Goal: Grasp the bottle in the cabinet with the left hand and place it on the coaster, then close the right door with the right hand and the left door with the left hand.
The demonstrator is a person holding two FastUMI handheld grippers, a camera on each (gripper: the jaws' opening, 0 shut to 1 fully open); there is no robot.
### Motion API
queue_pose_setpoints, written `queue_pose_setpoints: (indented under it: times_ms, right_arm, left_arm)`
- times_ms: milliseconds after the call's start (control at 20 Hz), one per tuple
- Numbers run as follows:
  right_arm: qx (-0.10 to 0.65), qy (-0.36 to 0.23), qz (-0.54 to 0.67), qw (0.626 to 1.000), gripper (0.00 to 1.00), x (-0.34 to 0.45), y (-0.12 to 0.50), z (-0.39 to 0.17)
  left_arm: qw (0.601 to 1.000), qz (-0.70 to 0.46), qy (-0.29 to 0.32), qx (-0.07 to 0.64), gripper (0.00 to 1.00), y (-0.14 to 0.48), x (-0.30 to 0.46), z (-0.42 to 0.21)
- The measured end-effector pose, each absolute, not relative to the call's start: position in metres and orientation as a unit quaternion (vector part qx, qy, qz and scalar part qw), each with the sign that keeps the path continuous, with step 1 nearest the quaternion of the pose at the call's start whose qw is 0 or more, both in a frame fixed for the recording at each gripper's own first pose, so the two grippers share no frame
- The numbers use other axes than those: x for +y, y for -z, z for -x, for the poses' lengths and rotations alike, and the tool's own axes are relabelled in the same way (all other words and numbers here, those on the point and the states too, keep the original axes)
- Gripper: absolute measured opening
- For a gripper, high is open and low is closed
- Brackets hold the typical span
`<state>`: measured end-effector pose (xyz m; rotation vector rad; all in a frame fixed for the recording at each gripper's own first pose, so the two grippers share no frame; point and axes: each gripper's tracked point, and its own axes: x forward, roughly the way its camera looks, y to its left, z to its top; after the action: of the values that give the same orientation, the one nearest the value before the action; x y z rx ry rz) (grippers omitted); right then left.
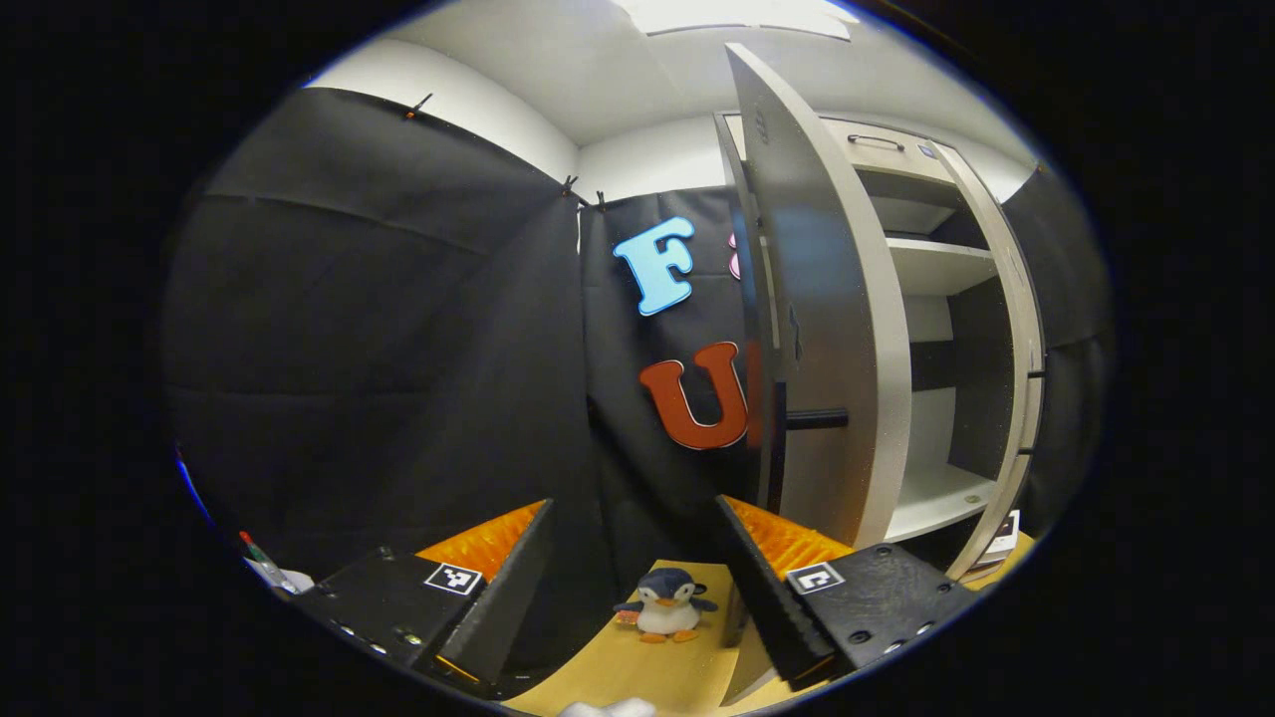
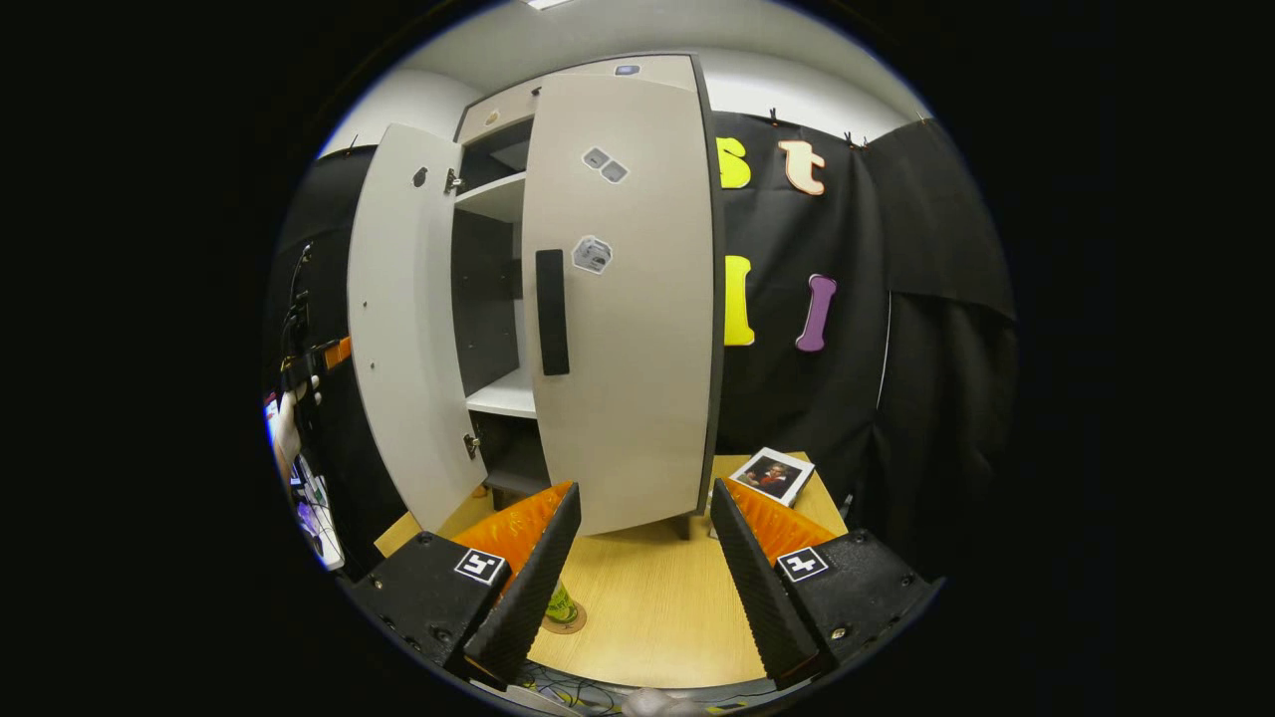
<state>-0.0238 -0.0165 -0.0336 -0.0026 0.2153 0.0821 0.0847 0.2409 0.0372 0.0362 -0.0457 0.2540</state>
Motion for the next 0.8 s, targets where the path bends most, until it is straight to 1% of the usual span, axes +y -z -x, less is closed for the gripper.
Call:
queue_pose_setpoints:
  times_ms: [50, 250, 300, 350, 400, 500, 800]
  right_arm:
    - [0.109, -0.043, -0.003, 0.993, 0.82, -0.016, 0.033, 0.022]
    - [0.112, -0.053, 0.004, 0.992, 0.82, -0.014, 0.034, 0.018]
    - [0.113, -0.055, 0.005, 0.992, 0.82, -0.014, 0.034, 0.018]
    - [0.113, -0.057, 0.005, 0.992, 0.82, -0.015, 0.034, 0.017]
    - [0.115, -0.060, 0.006, 0.992, 0.82, -0.014, 0.034, 0.017]
    - [0.112, -0.062, 0.008, 0.992, 0.82, -0.018, 0.033, 0.016]
    - [0.121, -0.060, 0.003, 0.991, 0.82, -0.026, 0.042, 0.013]
  left_arm:
    - [0.991, -0.021, -0.127, -0.024, 0.92, -0.039, 0.241, -0.085]
    - [0.991, -0.031, -0.127, -0.029, 0.92, -0.040, 0.238, -0.087]
    - [0.990, -0.037, -0.134, -0.031, 0.96, -0.040, 0.239, -0.086]
    - [0.989, -0.042, -0.140, -0.032, 0.90, -0.040, 0.240, -0.085]
    - [0.988, -0.043, -0.144, -0.034, 0.89, -0.041, 0.240, -0.084]
    - [0.988, -0.036, -0.145, -0.033, 0.89, -0.040, 0.239, -0.085]
    - [0.992, -0.030, -0.122, -0.026, 0.89, -0.040, 0.235, -0.086]
